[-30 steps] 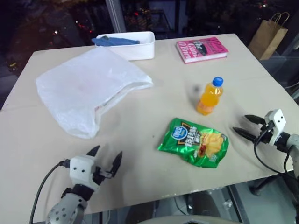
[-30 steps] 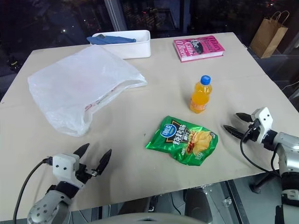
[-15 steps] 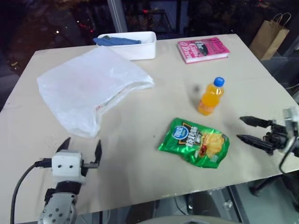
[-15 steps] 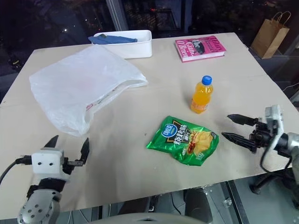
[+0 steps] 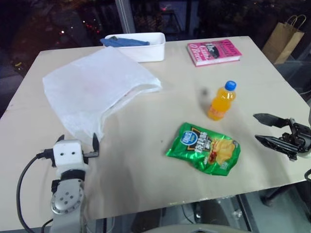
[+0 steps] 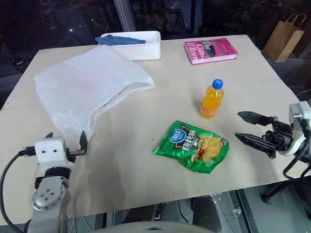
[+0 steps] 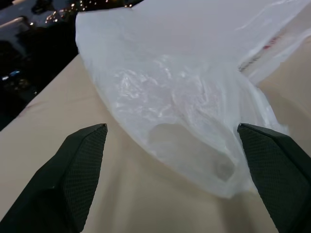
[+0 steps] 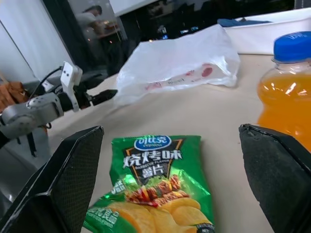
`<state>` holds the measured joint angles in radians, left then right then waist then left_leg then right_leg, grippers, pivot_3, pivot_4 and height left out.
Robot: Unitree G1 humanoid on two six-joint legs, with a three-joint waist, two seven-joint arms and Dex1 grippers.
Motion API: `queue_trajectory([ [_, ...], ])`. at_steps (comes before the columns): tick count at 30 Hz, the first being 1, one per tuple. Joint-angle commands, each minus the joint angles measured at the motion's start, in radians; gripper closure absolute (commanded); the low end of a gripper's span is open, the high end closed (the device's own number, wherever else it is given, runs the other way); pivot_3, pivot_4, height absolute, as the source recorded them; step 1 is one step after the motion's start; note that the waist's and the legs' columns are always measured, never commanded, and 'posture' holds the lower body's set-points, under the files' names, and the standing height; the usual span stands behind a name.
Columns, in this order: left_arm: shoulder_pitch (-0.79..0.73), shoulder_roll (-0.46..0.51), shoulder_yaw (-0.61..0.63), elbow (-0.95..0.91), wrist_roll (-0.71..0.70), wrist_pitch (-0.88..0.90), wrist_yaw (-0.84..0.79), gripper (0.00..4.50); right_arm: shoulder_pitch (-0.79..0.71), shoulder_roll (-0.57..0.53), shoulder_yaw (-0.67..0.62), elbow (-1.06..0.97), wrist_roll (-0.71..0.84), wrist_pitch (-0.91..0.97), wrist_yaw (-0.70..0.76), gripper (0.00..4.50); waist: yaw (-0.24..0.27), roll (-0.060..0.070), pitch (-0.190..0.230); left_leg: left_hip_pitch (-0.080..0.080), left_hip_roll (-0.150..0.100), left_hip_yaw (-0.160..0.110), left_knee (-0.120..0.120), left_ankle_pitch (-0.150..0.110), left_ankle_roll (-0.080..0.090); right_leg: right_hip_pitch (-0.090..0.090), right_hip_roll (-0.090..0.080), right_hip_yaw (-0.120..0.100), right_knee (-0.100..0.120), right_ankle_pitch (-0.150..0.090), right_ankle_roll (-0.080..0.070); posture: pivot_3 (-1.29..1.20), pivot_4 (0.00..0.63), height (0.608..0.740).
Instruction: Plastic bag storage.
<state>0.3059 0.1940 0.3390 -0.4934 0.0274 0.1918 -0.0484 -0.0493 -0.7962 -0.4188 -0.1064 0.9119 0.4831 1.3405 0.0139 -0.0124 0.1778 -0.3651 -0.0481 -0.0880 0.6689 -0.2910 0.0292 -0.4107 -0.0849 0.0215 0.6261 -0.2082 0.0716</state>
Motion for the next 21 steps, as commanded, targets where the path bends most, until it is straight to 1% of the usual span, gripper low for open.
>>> queue_trajectory([
  [1, 0.006, 0.022, -0.032, -0.021, 0.027, -0.037, -0.020, 0.04, -0.012, 0.002, -0.027, -0.003, 0.001, -0.019, 0.002, 0.00, 0.000, 0.000, 0.000, 0.000, 0.000, 0.000, 0.000, 0.000, 0.000, 0.000, 0.000, 0.000, 0.000, 0.000, 0.000, 0.00, 0.150, 0.740],
  [5, 0.054, 0.046, -0.048, -0.042, 0.087, -0.108, -0.021, 0.04, -0.015, 0.007, -0.024, 0.005, -0.009, -0.028, 0.002, 0.00, 0.000, 0.000, 0.000, 0.000, 0.000, 0.000, 0.000, 0.000, 0.000, 0.000, 0.000, 0.000, 0.000, 0.000, 0.000, 0.00, 0.150, 0.740],
  [8, 0.046, 0.048, -0.042, -0.006, 0.098, -0.119, -0.006, 0.04, -0.014, 0.013, -0.021, 0.004, -0.014, -0.032, 0.001, 0.00, 0.001, 0.000, 0.000, 0.000, 0.000, 0.000, 0.000, 0.000, 0.000, 0.000, 0.000, 0.000, 0.000, 0.000, 0.000, 0.00, 0.150, 0.740],
  [10, 0.031, 0.045, -0.046, 0.016, 0.101, -0.105, 0.001, 0.04, -0.014, 0.015, -0.020, 0.005, -0.017, -0.035, 0.001, 0.00, 0.002, 0.000, 0.000, 0.000, 0.000, 0.000, 0.000, 0.000, 0.000, 0.000, -0.001, 0.000, 0.000, 0.000, 0.000, 0.00, 0.150, 0.740],
  [13, -0.007, 0.043, -0.089, 0.088, 0.130, -0.089, 0.008, 0.04, -0.018, 0.021, -0.018, 0.008, -0.024, -0.040, 0.001, 0.00, 0.001, 0.000, 0.000, 0.000, 0.000, 0.000, 0.000, 0.000, 0.000, 0.000, -0.001, 0.000, 0.000, 0.000, 0.000, 0.00, 0.150, 0.740],
  [17, -0.073, 0.050, -0.121, 0.193, 0.156, -0.114, 0.022, 0.04, -0.020, 0.030, -0.013, 0.006, -0.030, -0.047, -0.005, 0.00, 0.001, 0.000, 0.000, 0.000, 0.000, 0.000, 0.000, 0.000, 0.000, 0.000, 0.000, 0.000, 0.000, 0.000, 0.000, 0.00, 0.150, 0.740],
  [21, -0.104, 0.073, -0.130, 0.248, 0.174, -0.164, 0.025, 0.04, -0.023, 0.035, -0.016, 0.003, -0.033, -0.050, -0.013, 0.00, 0.001, 0.001, 0.000, 0.000, 0.000, -0.001, 0.000, 0.000, 0.000, 0.000, 0.000, 0.000, 0.000, 0.000, 0.000, 0.00, 0.150, 0.740],
])
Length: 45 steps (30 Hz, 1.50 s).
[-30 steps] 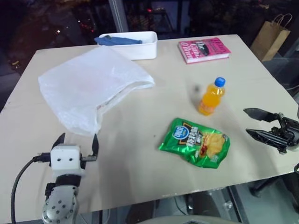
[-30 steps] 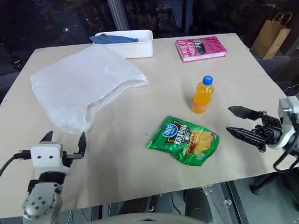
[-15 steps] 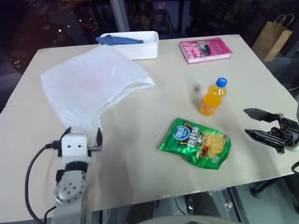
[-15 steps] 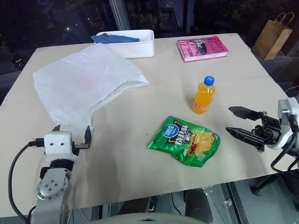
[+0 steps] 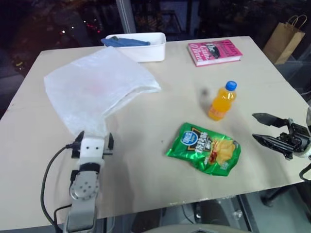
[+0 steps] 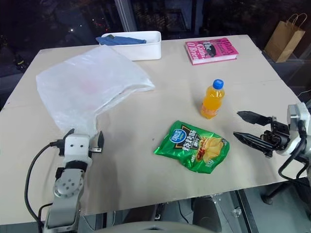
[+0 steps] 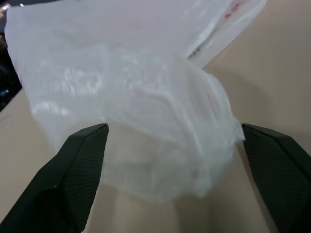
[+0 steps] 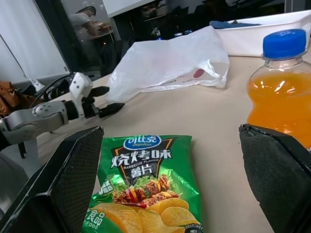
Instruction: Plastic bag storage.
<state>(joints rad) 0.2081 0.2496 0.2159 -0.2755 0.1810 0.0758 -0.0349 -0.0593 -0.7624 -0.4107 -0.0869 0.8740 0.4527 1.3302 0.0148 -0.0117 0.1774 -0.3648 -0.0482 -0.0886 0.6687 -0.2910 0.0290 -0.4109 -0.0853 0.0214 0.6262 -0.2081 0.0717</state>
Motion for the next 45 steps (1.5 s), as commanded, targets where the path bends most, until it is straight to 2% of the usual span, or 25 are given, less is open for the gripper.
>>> queue_trajectory([
  [1, -0.005, 0.017, -0.003, 0.040, 0.016, -0.053, 0.011, 0.04, -0.013, 0.002, -0.025, -0.015, 0.003, -0.023, -0.003, 0.00, 0.000, 0.000, 0.000, 0.000, 0.000, 0.000, 0.000, 0.000, 0.000, 0.000, 0.000, 0.000, 0.000, 0.000, 0.000, 0.00, 0.150, 0.740],
  [5, -0.007, 0.013, 0.017, 0.049, -0.008, -0.068, 0.009, 0.04, -0.016, 0.002, -0.027, -0.011, -0.002, -0.028, -0.004, 0.00, 0.000, 0.000, 0.000, 0.000, 0.000, 0.000, 0.000, 0.000, 0.000, 0.000, -0.001, 0.000, 0.000, 0.000, 0.000, 0.00, 0.150, 0.740],
  [7, -0.010, 0.012, 0.024, 0.034, -0.016, -0.069, 0.009, 0.55, -0.014, 0.004, -0.026, -0.013, -0.003, -0.032, -0.006, 0.00, 0.000, 0.000, 0.000, 0.000, 0.000, 0.000, 0.000, 0.000, 0.000, 0.000, 0.000, 0.000, 0.000, 0.000, 0.000, 0.00, 0.150, 0.740],
  [13, -0.009, 0.006, 0.006, -0.023, -0.017, -0.077, 0.001, 2.98, -0.008, 0.010, -0.017, -0.018, -0.013, -0.044, -0.013, 0.00, 0.000, 0.000, 0.000, 0.000, 0.000, 0.000, 0.000, 0.000, 0.000, 0.000, -0.001, 0.000, 0.000, 0.000, 0.000, 0.00, 0.150, 0.740],
  [16, -0.012, 0.003, -0.007, -0.057, -0.004, -0.080, 0.002, 4.45, -0.013, 0.012, -0.009, -0.021, -0.019, -0.044, -0.018, 0.00, 0.000, 0.000, 0.000, 0.000, 0.000, 0.000, 0.000, 0.000, 0.000, 0.000, -0.001, 0.000, 0.000, 0.000, 0.000, 0.00, 0.150, 0.740],
  [19, -0.028, 0.003, -0.020, -0.078, 0.001, -0.067, -0.003, 4.45, -0.019, 0.015, 0.010, -0.035, -0.029, -0.040, -0.027, 0.00, 0.000, 0.000, 0.000, 0.000, 0.000, 0.000, 0.000, 0.000, 0.000, 0.000, -0.001, 0.000, 0.000, 0.000, 0.000, 0.00, 0.150, 0.740],
  [22, -0.097, -0.001, -0.069, -0.082, -0.021, -0.028, -0.040, 4.45, -0.010, 0.012, 0.086, -0.082, -0.090, 0.008, -0.115, 0.00, 0.000, 0.000, 0.000, 0.000, 0.000, 0.000, 0.000, 0.000, 0.000, 0.000, -0.001, 0.000, 0.000, 0.000, 0.000, 0.00, 0.150, 0.740],
  [28, -0.210, -0.014, -0.120, -0.076, -0.074, 0.017, -0.096, 4.45, 0.010, -0.082, 0.193, -0.114, -0.149, 0.149, -0.160, 0.00, 0.000, 0.000, 0.000, -0.001, -0.001, 0.000, 0.000, 0.000, -0.001, -0.001, -0.001, 0.000, 0.000, 0.000, 0.000, 0.00, 0.150, 0.740],
  [34, -0.187, 0.012, -0.154, -0.079, -0.096, -0.012, -0.159, 4.45, 0.013, -0.124, 0.298, -0.140, -0.317, 0.193, -0.303, 0.00, -0.001, 0.000, 0.000, -0.002, -0.001, 0.000, 0.000, 0.001, -0.002, -0.002, -0.001, 0.000, 0.000, 0.000, 0.000, 0.00, 0.150, 0.740],
  [39, -0.156, 0.021, -0.144, -0.045, -0.103, -0.043, -0.163, 4.45, 0.038, -0.120, 0.329, -0.223, -0.229, 0.306, -0.269, 0.00, 0.000, 0.000, 0.000, -0.003, -0.001, -0.001, 0.000, 0.000, -0.001, -0.003, -0.001, 0.000, 0.000, 0.000, 0.000, 0.00, 0.150, 0.740],
  [45, -0.131, 0.009, -0.161, -0.021, -0.096, -0.071, -0.153, 4.45, 0.006, -0.040, 0.393, -0.245, -0.197, 0.369, -0.311, 0.00, 0.000, 0.000, 0.000, -0.003, -0.001, -0.001, 0.000, 0.000, 0.000, -0.002, -0.001, -0.001, 0.000, 0.000, 0.000, 0.00, 0.150, 0.740],
])
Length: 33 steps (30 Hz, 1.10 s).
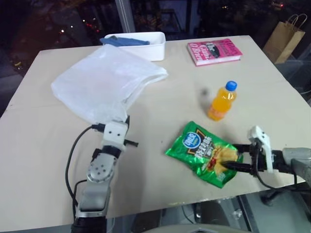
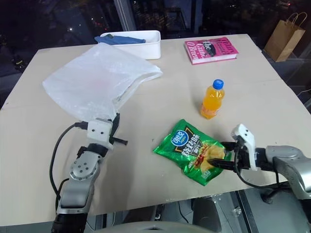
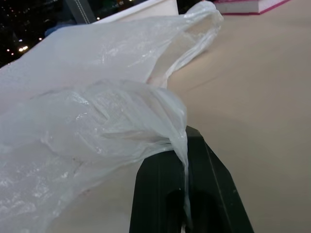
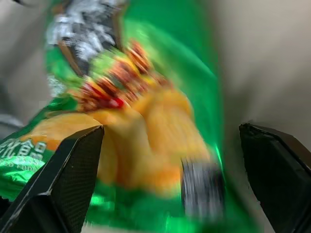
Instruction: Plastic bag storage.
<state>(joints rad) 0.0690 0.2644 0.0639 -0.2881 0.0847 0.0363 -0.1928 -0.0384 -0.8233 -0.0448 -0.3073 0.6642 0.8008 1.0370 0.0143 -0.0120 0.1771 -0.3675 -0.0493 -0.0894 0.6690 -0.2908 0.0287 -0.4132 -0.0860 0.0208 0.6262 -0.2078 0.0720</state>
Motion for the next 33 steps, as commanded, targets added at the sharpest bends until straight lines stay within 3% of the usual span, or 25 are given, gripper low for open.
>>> queue_trajectory([
  [1, 0.011, -0.008, -0.013, -0.006, 0.001, -0.033, 0.005, 4.45, -0.023, 0.039, 0.037, -0.021, 0.013, 0.029, -0.031, 0.00, 0.000, 0.000, 0.000, 0.000, 0.000, 0.000, 0.000, 0.000, 0.000, 0.000, 0.000, 0.000, 0.000, 0.000, 0.000, 0.00, 0.150, 0.740],
  [2, 0.013, -0.009, -0.014, -0.006, 0.001, -0.035, 0.004, 4.45, -0.030, 0.057, 0.039, -0.020, 0.023, 0.041, -0.043, 0.00, -0.001, -0.001, -0.001, 0.000, 0.000, 0.000, 0.000, 0.000, 0.000, 0.000, 0.000, 0.000, 0.000, 0.000, 0.000, 0.00, 0.150, 0.740],
  [3, 0.014, -0.009, -0.014, -0.005, 0.000, -0.036, 0.003, 4.50, -0.035, 0.073, 0.033, -0.019, 0.038, 0.054, -0.052, 0.51, 0.000, -0.001, -0.001, 0.000, 0.000, 0.000, 0.000, 0.000, 0.000, 0.000, 0.000, 0.000, 0.000, 0.000, 0.000, 0.00, 0.150, 0.740],
  [5, 0.014, -0.006, -0.013, -0.005, -0.003, -0.037, 0.000, 4.50, -0.039, 0.085, 0.019, -0.022, 0.059, 0.071, -0.057, 1.08, 0.000, -0.001, 0.000, 0.000, 0.000, -0.001, 0.000, 0.000, 0.000, 0.000, 0.000, -0.001, 0.000, 0.000, 0.000, 0.00, 0.150, 0.740],
  [9, -0.003, 0.009, -0.018, 0.004, -0.035, -0.049, -0.041, 4.50, -0.042, 0.070, -0.002, -0.019, 0.070, 0.086, -0.052, 2.76, 0.000, -0.001, 0.000, 0.000, 0.000, -0.001, 0.000, 0.000, 0.000, 0.000, 0.000, -0.001, 0.000, 0.000, 0.000, 0.00, 0.150, 0.740],
  [10, -0.014, 0.011, -0.024, 0.005, -0.048, -0.046, -0.056, 4.50, -0.043, 0.070, -0.006, -0.017, 0.077, 0.090, -0.053, 3.38, 0.000, -0.001, 0.000, 0.000, 0.000, -0.001, 0.000, 0.000, 0.000, 0.000, 0.000, -0.001, 0.000, 0.000, 0.000, 0.00, 0.150, 0.740],
  [13, -0.055, 0.008, -0.050, 0.003, -0.098, -0.029, -0.113, 4.50, -0.047, 0.081, -0.020, -0.018, 0.101, 0.103, -0.066, 4.47, 0.000, -0.001, 0.000, 0.000, 0.000, -0.001, 0.000, 0.000, 0.000, 0.000, 0.000, -0.001, 0.000, 0.000, 0.000, 0.00, 0.150, 0.740],
  [23, -0.229, 0.039, -0.206, 0.003, -0.266, 0.038, -0.400, 4.50, -0.037, 0.061, -0.074, -0.026, 0.161, 0.140, -0.080, 4.47, -0.002, -0.001, -0.001, 0.000, -0.001, -0.001, 0.001, 0.000, 0.000, 0.001, 0.000, -0.001, 0.000, 0.000, 0.000, 0.00, 0.150, 0.740],
  [27, -0.244, 0.102, -0.255, -0.016, -0.366, 0.075, -0.580, 4.50, 0.004, 0.034, -0.107, -0.038, 0.173, 0.147, -0.073, 4.47, -0.003, 0.000, 0.000, 0.000, -0.001, 0.000, 0.000, 0.000, -0.001, 0.000, 0.001, -0.001, 0.000, 0.000, 0.000, 0.00, 0.150, 0.740],
  [33, -0.156, 0.258, -0.223, -0.103, -0.544, 0.136, -0.803, 4.50, 0.005, 0.057, -0.155, -0.025, 0.192, 0.144, -0.127, 4.47, -0.009, 0.000, 0.000, 0.000, 0.000, 0.000, 0.000, 0.000, 0.000, 0.000, 0.001, 0.000, 0.000, 0.000, 0.000, 0.00, 0.150, 0.740],
])
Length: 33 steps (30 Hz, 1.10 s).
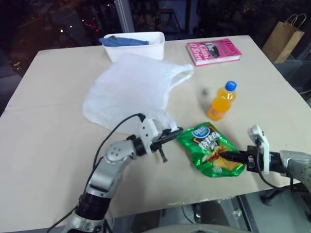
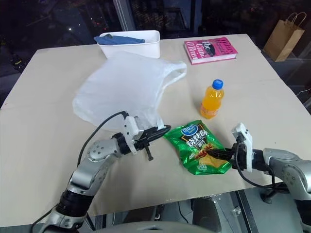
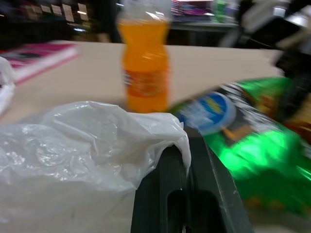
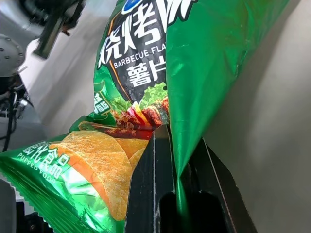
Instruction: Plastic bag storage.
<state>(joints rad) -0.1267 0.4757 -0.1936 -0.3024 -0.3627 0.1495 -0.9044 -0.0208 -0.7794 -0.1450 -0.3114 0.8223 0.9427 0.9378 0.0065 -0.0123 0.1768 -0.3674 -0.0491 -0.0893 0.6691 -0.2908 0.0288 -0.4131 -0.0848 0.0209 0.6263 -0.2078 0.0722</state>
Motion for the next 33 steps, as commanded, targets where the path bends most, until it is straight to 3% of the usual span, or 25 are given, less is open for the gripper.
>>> queue_trajectory([
  [1, 0.059, 0.061, 0.047, -0.107, -0.115, 0.023, -0.099, 4.50, -0.023, 0.027, -0.063, -0.020, 0.052, 0.012, -0.041, 4.47, -0.002, 0.000, 0.000, 0.000, 0.000, 0.000, 0.000, 0.000, 0.000, 0.000, 0.000, 0.000, 0.000, 0.000, 0.000, 0.00, 0.150, 0.740],
  [8, 0.245, 0.145, 0.147, -0.247, -0.259, 0.081, -0.127, 4.50, -0.166, 0.138, -0.002, 0.016, 0.055, 0.040, -0.147, 4.47, -0.011, 0.000, 0.000, 0.000, 0.001, 0.000, 0.000, 0.000, 0.000, 0.000, 0.000, 0.000, 0.000, 0.000, 0.000, 0.00, 0.150, 0.740],
  [15, 0.291, 0.094, 0.210, -0.324, -0.324, 0.086, -0.027, 4.50, -0.290, 0.183, 0.164, 0.128, -0.083, 0.005, -0.156, 4.47, -0.010, 0.000, 0.000, 0.000, 0.001, -0.001, 0.000, 0.000, 0.000, 0.000, 0.000, 0.000, 0.000, 0.000, 0.000, 0.00, 0.150, 0.740],
  [19, 0.291, 0.037, 0.242, -0.355, -0.333, 0.071, 0.060, 4.50, -0.308, 0.174, 0.163, 0.149, -0.071, 0.003, -0.094, 4.47, -0.012, 0.000, 0.000, 0.000, 0.001, -0.001, 0.000, 0.000, 0.000, 0.000, 0.000, 0.000, 0.000, 0.000, 0.000, 0.00, 0.150, 0.740],
  [27, 0.294, -0.006, 0.251, -0.376, -0.328, 0.045, 0.108, 4.50, -0.272, 0.035, 0.190, 0.160, -0.121, -0.035, 0.072, 4.47, -0.010, 0.001, 0.000, 0.000, 0.000, 0.000, 0.000, 0.000, 0.000, 0.000, -0.001, 0.000, 0.000, 0.000, 0.000, 0.00, 0.150, 0.740],
  [33, 0.414, 0.050, 0.202, -0.364, -0.253, -0.055, -0.034, 4.50, -0.361, 0.132, 0.196, 0.207, -0.132, -0.016, 0.012, 4.47, -0.024, 0.001, 0.001, 0.001, 0.001, 0.002, -0.001, 0.000, 0.000, 0.000, 0.001, 0.002, 0.000, 0.000, 0.000, 0.00, 0.150, 0.740],
])
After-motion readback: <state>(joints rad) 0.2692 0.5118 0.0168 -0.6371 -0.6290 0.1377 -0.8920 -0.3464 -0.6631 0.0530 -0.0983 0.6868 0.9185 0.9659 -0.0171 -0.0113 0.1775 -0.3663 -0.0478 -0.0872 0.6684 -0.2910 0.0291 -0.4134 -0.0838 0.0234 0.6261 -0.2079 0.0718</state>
